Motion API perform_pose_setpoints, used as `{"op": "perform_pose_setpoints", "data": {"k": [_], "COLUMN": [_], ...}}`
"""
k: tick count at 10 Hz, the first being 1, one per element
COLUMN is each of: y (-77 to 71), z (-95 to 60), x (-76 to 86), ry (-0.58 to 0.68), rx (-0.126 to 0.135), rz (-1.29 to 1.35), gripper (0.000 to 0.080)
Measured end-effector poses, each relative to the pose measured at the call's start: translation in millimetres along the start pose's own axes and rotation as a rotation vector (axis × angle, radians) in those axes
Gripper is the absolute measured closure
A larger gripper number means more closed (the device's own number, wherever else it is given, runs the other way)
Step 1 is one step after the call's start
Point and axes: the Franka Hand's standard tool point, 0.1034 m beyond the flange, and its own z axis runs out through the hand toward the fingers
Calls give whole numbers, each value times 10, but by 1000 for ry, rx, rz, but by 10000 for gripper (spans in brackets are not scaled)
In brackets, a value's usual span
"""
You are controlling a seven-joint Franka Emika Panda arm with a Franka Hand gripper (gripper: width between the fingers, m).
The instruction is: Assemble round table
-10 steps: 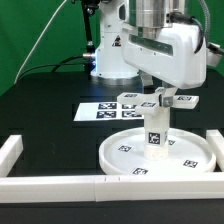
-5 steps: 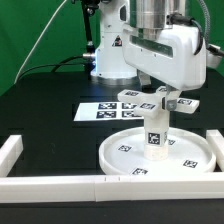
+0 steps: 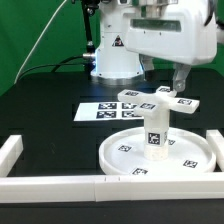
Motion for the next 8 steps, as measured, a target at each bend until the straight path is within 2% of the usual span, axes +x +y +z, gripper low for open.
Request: {"op": "perform_pose_setpoints", "data": {"k": [2, 6, 7, 8], "y": [4, -19, -9, -2], "z": [19, -5, 11, 14], "x": [-2, 2, 5, 19], "ry": [1, 14, 37, 38], "rx": [-3, 5, 17, 14], "rz": [-9, -600, -625, -703], "gripper": [151, 151, 151, 151]}}
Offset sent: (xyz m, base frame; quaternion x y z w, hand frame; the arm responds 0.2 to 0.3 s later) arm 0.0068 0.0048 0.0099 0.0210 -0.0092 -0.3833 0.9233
